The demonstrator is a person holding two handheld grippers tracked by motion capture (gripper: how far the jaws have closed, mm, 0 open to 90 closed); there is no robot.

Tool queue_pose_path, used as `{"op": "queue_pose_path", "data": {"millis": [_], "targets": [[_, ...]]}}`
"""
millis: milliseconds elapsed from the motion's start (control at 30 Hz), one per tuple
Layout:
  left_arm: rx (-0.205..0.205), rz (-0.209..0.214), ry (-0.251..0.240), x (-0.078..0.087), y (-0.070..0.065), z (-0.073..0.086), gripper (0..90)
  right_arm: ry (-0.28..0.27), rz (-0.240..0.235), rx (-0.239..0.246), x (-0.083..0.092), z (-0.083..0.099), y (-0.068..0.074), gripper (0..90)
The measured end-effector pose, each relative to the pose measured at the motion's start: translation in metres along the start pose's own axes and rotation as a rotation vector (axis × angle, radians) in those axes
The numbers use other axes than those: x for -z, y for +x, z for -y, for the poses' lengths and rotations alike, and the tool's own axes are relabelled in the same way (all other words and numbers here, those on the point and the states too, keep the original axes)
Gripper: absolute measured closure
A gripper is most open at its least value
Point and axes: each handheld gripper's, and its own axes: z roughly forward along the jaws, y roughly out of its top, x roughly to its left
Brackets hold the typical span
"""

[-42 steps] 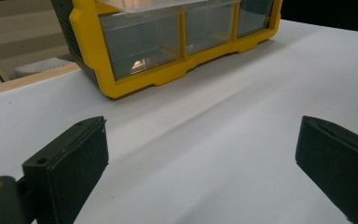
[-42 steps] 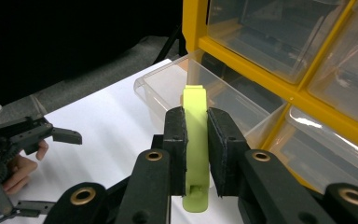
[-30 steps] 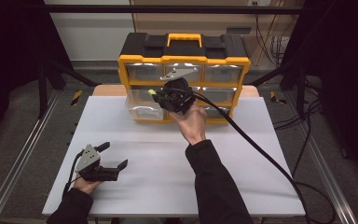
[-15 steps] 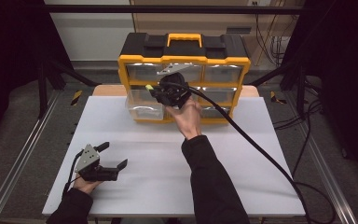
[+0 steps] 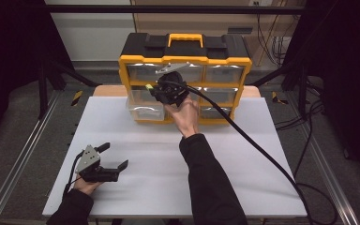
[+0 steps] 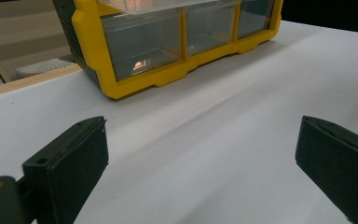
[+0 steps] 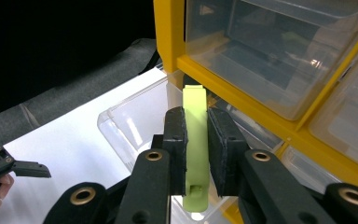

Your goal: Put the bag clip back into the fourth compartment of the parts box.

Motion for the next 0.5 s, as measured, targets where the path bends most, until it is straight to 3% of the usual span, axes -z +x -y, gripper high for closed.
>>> {"op": "queue_pose_path", "data": {"millis": [500], "targets": [[-0.002, 0.001, 0.004, 0.000, 0.000, 0.000, 2.3, 0.008, -0.006, -0.012, -0.012, 0.003, -0.003, 78.4]]}}
